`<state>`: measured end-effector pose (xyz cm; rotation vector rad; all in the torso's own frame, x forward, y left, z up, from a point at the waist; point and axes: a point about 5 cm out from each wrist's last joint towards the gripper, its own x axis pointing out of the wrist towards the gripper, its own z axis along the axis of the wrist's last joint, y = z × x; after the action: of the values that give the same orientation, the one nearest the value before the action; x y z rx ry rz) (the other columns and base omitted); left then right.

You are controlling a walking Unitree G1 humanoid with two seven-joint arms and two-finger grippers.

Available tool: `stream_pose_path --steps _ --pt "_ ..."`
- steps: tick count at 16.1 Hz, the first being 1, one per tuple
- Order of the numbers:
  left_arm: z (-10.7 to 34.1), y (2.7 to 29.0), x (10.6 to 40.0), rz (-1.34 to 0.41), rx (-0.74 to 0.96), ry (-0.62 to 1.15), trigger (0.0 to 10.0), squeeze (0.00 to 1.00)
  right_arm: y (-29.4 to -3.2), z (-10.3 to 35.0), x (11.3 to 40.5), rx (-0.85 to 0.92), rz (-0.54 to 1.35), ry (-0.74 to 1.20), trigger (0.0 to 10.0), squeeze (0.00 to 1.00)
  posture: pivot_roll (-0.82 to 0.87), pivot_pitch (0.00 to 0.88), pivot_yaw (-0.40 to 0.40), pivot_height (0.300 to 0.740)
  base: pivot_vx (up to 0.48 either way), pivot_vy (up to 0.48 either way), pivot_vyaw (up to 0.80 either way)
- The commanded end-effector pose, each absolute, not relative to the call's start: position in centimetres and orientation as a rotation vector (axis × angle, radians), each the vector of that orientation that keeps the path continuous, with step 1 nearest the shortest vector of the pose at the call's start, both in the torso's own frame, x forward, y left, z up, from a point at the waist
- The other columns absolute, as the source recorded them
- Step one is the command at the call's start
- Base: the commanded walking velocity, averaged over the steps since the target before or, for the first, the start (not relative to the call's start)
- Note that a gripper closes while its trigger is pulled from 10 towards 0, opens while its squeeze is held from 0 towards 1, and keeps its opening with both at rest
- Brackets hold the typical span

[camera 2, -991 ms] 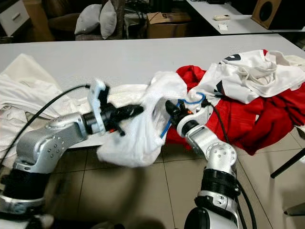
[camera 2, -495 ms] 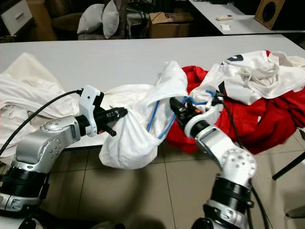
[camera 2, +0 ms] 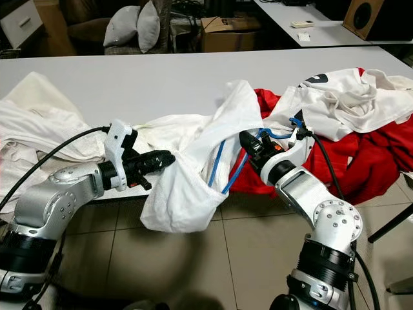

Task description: Hang hanger

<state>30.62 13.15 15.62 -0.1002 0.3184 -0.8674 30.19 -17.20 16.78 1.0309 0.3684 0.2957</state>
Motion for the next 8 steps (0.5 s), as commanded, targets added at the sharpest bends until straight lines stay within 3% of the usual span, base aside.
stream_pose_path --steps 1,4,5,8 --pt "15.8 13.5 30.4 -0.867 -0.099 0.318 10.0 1.0 -17.4 16.8 29.8 0.998 0.298 0.372 10.0 0.0 -0.02 0.0 0.01 0.74 0.0 0.0 0.0" --pt "15.5 14.9 30.5 -0.788 -0.068 0.316 10.0 1.0 -18.0 17.2 29.8 0.934 0.307 0.369 10.0 0.0 -0.02 0.0 -0.002 0.74 0.0 0.0 0.0" --pt "15.8 15.5 30.5 -0.755 -0.104 0.301 10.0 0.0 -18.1 17.2 29.7 0.901 0.317 0.376 10.0 0.0 -0.01 0.0 -0.009 0.74 0.0 0.0 0.0" --pt "15.9 15.5 29.9 -0.797 -0.129 0.305 10.0 0.0 -18.1 17.4 29.8 0.866 0.336 0.381 10.0 0.0 -0.01 0.0 -0.015 0.74 0.0 0.0 0.0"
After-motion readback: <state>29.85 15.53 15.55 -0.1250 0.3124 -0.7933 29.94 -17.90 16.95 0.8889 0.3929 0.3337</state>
